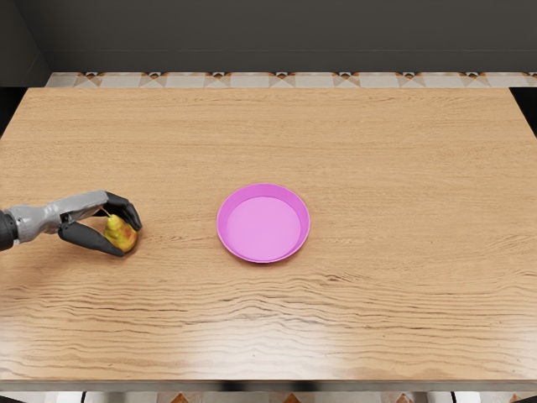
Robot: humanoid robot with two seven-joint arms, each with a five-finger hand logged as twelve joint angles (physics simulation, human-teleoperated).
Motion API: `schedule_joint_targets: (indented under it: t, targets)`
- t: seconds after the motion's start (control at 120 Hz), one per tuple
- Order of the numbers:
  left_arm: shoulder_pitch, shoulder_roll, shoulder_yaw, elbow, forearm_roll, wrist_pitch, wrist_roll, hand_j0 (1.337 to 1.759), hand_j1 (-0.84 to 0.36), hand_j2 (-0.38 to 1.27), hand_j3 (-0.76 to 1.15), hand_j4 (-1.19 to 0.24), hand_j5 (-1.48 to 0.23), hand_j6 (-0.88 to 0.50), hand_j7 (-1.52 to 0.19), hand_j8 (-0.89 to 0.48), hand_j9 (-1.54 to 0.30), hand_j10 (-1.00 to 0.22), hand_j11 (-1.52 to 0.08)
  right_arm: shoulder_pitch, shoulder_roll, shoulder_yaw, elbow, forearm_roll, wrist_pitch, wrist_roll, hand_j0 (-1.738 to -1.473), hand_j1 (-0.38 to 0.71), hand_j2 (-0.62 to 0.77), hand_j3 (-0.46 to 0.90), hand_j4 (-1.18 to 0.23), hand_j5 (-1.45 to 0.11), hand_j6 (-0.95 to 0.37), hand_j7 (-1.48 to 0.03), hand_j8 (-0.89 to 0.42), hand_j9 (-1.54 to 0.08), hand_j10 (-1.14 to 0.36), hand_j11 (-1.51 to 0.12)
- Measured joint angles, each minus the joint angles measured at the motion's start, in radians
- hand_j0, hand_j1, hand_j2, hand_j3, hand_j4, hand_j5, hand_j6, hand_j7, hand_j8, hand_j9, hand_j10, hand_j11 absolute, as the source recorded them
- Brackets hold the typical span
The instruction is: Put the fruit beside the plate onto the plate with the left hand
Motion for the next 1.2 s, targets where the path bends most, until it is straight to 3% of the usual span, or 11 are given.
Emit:
schedule_joint_targets:
  t: [0.283,0.517,0.792,1.2]
  targets:
    - [-0.010,0.000,0.002,0.006,0.011,-0.015,0.000,1.655,-0.30,0.27,0.00,-0.65,-0.85,-0.56,-0.84,-0.42,-0.86,-0.49,-0.88,0.000,0.000,0.002,0.000,0.002,0.000,0.000,-1.658,-0.31,-0.01,0.00,-0.03,-0.04,-0.03,-0.04,-0.03,-0.04,-0.03,-0.04]
    - [-0.009,0.000,0.001,0.011,0.015,-0.021,0.000,1.654,-0.30,0.26,0.00,-0.68,-0.91,-0.53,-0.91,-0.38,-0.92,-0.45,-0.94,0.000,0.000,0.002,-0.001,0.002,0.000,0.000,-1.658,-0.31,-0.01,0.00,-0.03,-0.04,-0.03,-0.04,-0.03,-0.04,-0.03,-0.04]
    - [-0.017,0.003,0.002,0.012,0.025,-0.056,0.000,1.652,-0.40,0.40,0.00,-0.75,-1.00,-0.43,-1.00,-0.28,-1.01,-0.37,-1.04,0.000,0.000,0.002,-0.001,0.002,0.000,0.000,-1.658,-0.31,-0.01,0.00,-0.03,-0.04,-0.03,-0.04,-0.03,-0.04,-0.03,-0.04]
    - [-0.098,0.036,-0.003,-0.002,0.036,-0.173,-0.004,1.650,-0.42,0.50,0.00,-0.63,-1.22,-0.36,-1.19,-0.26,-1.18,-0.37,-1.17,0.000,0.000,0.002,-0.001,0.002,0.000,0.000,-1.658,-0.31,-0.01,0.00,-0.03,-0.04,-0.03,-0.04,-0.03,-0.04,-0.03,-0.04]
